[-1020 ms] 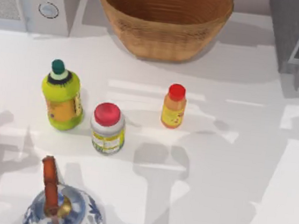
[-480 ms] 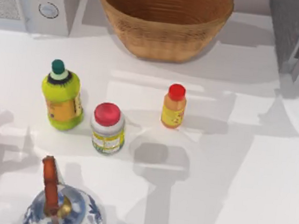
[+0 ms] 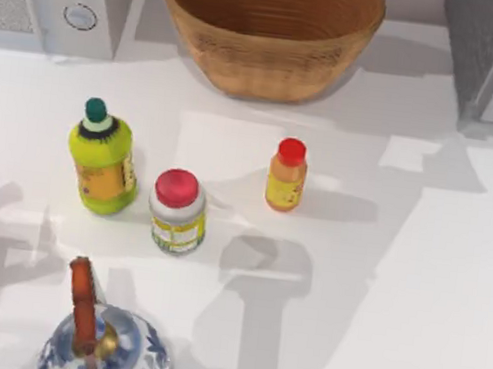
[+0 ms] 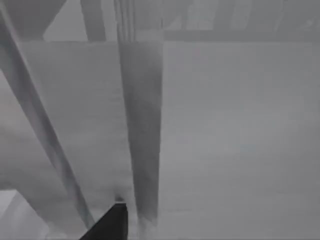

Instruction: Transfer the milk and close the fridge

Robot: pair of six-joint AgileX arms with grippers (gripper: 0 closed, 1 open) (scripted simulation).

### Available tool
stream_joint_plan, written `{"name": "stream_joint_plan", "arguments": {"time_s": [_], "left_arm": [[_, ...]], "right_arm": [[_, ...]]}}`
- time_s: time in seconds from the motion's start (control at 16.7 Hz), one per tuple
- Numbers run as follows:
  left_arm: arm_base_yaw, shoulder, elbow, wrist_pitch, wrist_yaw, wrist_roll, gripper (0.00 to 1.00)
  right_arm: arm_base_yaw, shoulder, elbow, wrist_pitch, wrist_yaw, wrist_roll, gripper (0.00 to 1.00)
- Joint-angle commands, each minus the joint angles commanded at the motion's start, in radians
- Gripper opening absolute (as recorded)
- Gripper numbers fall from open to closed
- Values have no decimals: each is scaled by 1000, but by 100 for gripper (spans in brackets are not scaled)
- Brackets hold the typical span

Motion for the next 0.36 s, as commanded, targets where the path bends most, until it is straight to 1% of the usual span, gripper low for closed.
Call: {"name": "stream_joint_plan", "arguments": {"time_s": [0.18, 0.36], "left_arm": [[0, 0, 0, 0, 0, 0, 100], [0, 0, 0, 0, 0, 0, 100]], "right_arm": [[0, 103, 112, -34, 1, 4, 100], [0, 150, 154, -51, 1, 6, 100]]}}
